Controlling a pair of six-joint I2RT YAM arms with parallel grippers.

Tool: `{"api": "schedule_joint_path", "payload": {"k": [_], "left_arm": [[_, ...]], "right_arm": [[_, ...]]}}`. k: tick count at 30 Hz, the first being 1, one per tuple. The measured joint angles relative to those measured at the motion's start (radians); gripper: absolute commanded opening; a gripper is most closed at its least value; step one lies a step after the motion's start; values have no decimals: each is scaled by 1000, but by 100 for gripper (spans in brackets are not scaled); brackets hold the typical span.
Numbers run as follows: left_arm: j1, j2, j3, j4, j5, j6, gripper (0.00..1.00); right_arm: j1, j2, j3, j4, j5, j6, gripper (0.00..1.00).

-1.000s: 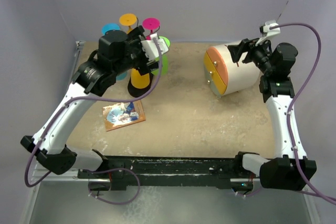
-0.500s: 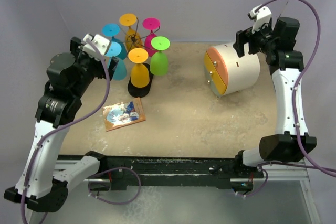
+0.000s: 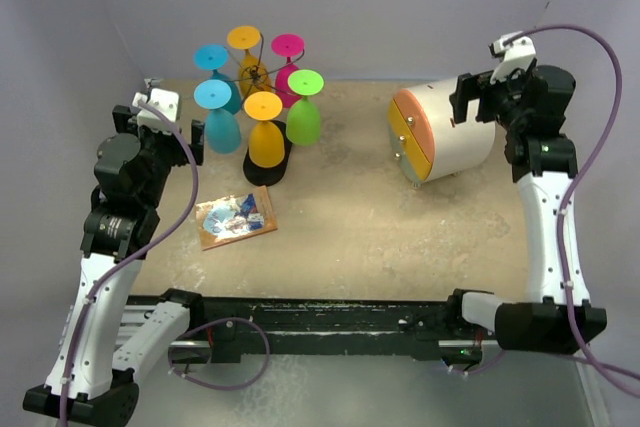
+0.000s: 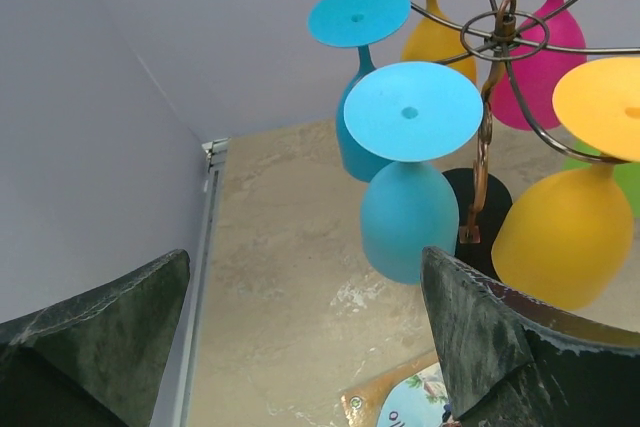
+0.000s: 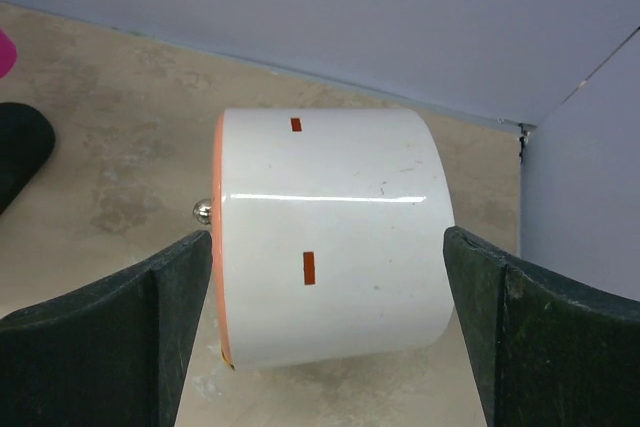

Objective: Place the wine glass upside down on the wine glass rack

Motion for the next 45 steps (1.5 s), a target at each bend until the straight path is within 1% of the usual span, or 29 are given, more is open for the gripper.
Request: {"api": "schedule_joint_path", "payload": {"k": [6, 11, 16, 19, 25, 33, 39, 45], "left_arm": [[11, -37, 2, 7, 40, -5, 99], [26, -43, 16, 7, 84, -23, 99], [31, -43, 16, 5, 106, -25, 99], [32, -48, 16, -10, 108, -25, 99], [33, -68, 16, -47, 109, -25, 99], [33, -119, 13, -56, 99, -24, 99], [48, -165, -34, -54, 66, -24, 99], [66, -169, -51, -54, 64, -24, 99]], "right_arm": [[0, -141, -150, 122, 21, 3, 100], [0, -293, -274, 165, 19, -26, 100], [0, -364, -278, 155, 11, -49, 100], [0, -399, -308, 158, 14, -46, 100], [0, -454, -351, 120, 14, -50, 100], [-4, -533, -406, 82, 6, -53, 100], [-6, -529, -406, 76, 8, -54, 100], [-6, -517, -406, 76, 23, -54, 100]]}}
